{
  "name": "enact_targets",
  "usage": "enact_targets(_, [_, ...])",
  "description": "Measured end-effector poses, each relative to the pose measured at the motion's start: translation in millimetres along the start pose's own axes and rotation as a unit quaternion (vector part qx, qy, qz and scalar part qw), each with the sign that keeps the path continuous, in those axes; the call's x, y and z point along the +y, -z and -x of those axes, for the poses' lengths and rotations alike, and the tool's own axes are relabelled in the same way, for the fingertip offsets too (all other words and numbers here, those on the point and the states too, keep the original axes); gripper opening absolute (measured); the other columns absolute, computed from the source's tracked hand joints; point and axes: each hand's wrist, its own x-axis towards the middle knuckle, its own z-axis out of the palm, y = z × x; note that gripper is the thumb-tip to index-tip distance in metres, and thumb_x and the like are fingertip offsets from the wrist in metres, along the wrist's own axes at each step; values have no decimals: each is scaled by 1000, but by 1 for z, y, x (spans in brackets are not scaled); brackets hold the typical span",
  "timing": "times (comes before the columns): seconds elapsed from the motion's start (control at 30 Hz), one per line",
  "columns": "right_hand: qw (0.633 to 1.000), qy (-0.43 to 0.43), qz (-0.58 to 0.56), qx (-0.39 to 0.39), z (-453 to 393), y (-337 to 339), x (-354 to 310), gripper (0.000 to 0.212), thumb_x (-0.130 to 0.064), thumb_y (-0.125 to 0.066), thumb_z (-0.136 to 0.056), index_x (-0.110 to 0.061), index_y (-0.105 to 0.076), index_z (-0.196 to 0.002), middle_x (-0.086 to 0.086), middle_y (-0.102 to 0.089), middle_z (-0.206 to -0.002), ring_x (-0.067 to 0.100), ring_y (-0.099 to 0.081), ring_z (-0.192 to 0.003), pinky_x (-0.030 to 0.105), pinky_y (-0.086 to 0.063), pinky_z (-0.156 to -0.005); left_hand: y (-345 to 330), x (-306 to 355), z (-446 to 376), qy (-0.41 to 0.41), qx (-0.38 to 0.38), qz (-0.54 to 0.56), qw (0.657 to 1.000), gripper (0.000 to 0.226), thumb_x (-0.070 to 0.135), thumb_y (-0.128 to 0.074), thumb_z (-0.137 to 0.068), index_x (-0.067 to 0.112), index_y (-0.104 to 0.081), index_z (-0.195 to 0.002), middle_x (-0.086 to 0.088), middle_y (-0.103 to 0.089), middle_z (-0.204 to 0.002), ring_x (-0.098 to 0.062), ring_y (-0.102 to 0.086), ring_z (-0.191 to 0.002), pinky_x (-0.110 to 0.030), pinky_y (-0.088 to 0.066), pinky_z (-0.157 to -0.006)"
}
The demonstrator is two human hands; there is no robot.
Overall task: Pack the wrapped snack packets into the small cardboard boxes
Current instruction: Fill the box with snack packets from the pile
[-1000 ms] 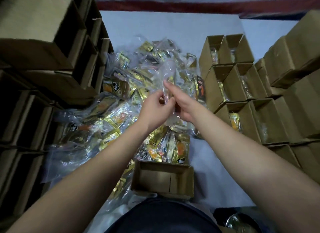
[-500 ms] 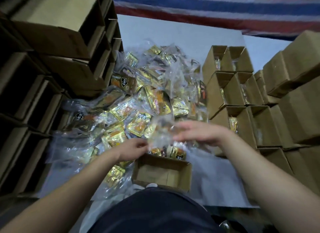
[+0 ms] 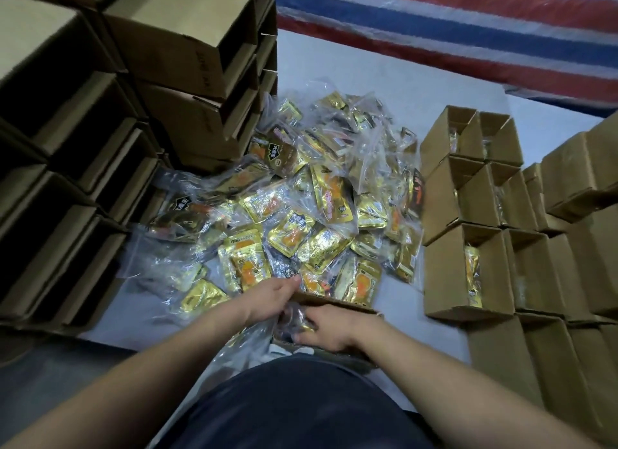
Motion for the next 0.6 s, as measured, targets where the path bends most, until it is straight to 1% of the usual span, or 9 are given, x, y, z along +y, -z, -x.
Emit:
enact_targets(0.1, [999,-27,15,-9,-14,-24,14,68,-43,-56,-97,-22,-26,-155,15,-52,-139,35,-52,-125,40,-43,-104,-2,-4,0,-12,5,-12,1000,67,57,-18,-101,14,-70,-110,-7,-70,-104,-18,-62,-100,-26,-39,-85])
enact_targets(0.17, [999,-29,-36,-5,-11,-30,22,73,-45,-59,-95,-27,-23,-156,7,-47,-146,29,-48,-131,37,-40,-109,-4,-6,0,-13,5,-1,1000,67,58,-20,-101,14,-71,-106,-7,-70,-103,-18,-62,-98,-27,-42,-85])
enact_targets(0.27, [992,-16,-122,22,-5,-28,23,66,-45,-61,-95,-24,-36,-152,-1,-47,-150,18,-48,-133,27,-37,-110,-6,-9,0,-16,13,14,1000,68,58,-22,-101,9,-70,-99,-11,-70,-97,-22,-64,-95,-27,-45,-85])
enact_targets(0.37, [991,-29,-123,52,0,-19,26,34,-42,-53,-99,-27,-63,-128,1,-70,-117,19,-65,-100,34,-51,-92,-6,-12,-3,-21,8,-3,1000,71,63,-19,-98,13,-69,-97,-7,-69,-93,-19,-64,-91,-26,-46,-82])
enact_targets(0.43, [994,-29,-96,39,2,-15,27,28,-40,-47,-101,-25,-69,-93,1,-70,-93,19,-60,-79,33,-50,-74,-7,-13,-4,-26,7,-8,1000,72,66,-18,-94,15,-69,-97,-4,-69,-90,-16,-64,-88,-25,-47,-80])
enact_targets(0.47, [996,-38,-78,10,1,-14,25,35,-40,-43,-103,-24,-64,-80,2,-66,-88,19,-57,-79,31,-46,-69,-7,-12,-4,-27,7,-7,1000,73,66,-18,-94,15,-69,-97,-5,-69,-90,-17,-64,-89,-26,-47,-82])
enact_targets(0.5, [996,-49,-63,-34,-1,-15,23,38,-40,-37,-105,-26,-61,-80,3,-64,-94,21,-57,-88,30,-44,-72,-7,-11,-4,-29,6,-6,1000,73,66,-18,-95,14,-70,-99,-6,-69,-91,-18,-65,-90,-28,-48,-86])
enact_targets(0.57, [993,-68,-44,-90,-10,-24,21,44,-41,-26,-107,-22,-64,-118,10,-56,-135,25,-50,-126,34,-39,-101,-6,-10,-4,-33,2,-6,999,72,64,-18,-96,14,-70,-101,-4,-69,-91,-18,-65,-90,-30,-49,-88])
enact_targets(0.6, [992,-76,-42,-93,-14,-28,21,49,-41,-23,-107,-19,-54,-138,10,-43,-152,26,-40,-139,36,-32,-112,-6,-10,-3,-36,1,-12,999,71,63,-18,-97,13,-69,-101,-4,-68,-89,-18,-64,-89,-30,-48,-87])
